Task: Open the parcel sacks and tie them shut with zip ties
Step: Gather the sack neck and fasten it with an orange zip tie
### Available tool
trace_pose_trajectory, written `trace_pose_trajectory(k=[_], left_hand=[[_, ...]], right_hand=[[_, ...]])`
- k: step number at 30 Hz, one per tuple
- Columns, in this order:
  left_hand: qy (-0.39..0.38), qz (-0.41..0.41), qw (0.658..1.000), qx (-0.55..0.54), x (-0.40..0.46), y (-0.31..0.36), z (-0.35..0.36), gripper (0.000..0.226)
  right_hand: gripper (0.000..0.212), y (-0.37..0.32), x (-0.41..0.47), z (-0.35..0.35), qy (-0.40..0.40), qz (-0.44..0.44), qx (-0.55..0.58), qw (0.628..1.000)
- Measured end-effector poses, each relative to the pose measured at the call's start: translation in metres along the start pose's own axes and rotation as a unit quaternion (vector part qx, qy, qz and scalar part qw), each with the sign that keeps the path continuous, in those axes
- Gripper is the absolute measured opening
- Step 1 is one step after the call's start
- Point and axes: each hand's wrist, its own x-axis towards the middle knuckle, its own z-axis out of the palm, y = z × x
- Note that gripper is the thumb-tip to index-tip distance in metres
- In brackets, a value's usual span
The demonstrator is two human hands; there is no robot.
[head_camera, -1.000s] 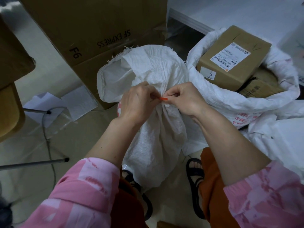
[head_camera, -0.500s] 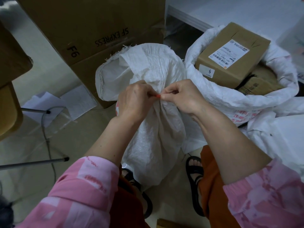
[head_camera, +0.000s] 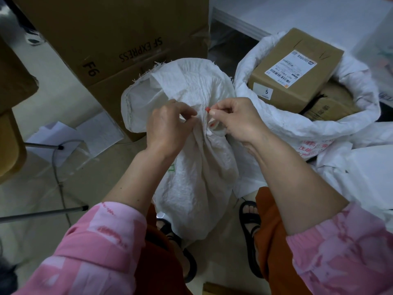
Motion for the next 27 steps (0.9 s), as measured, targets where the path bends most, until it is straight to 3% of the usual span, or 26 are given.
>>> trace_pose_trajectory(k=[6, 9, 13, 21, 27], left_hand=[[0.003, -0.005, 0.995, -0.096, -0.017, 0.024, -0.003, 0.022], [-0.083, 0.011, 0.982, -0.169, -0.032, 0.051, -0.003, 0.028], [-0.173, 0.003, 0.932, -0.317, -0.057, 0.093, -0.008, 0.016], [-0.165, -0.046, 0.937, -0.305, -0.085, 0.146, -0.026, 0.008], [-0.145, -0.108, 0.946, -0.27, -0.091, 0.182, -0.032, 0.008]], right_hand=[[0.017, -0.005, -0.021, -0.017, 0.055, -0.012, 0.164, 0.985], [0.011, -0.01, -0.044, -0.032, 0.068, -0.037, 0.227, 0.971], [0.027, -0.011, -0.078, -0.057, 0.09, -0.055, 0.246, 0.964], [0.011, -0.012, -0.139, -0.119, 0.241, -0.021, 0.266, 0.933], [0.008, -0.015, -0.174, -0.169, 0.345, -0.061, 0.287, 0.892]])
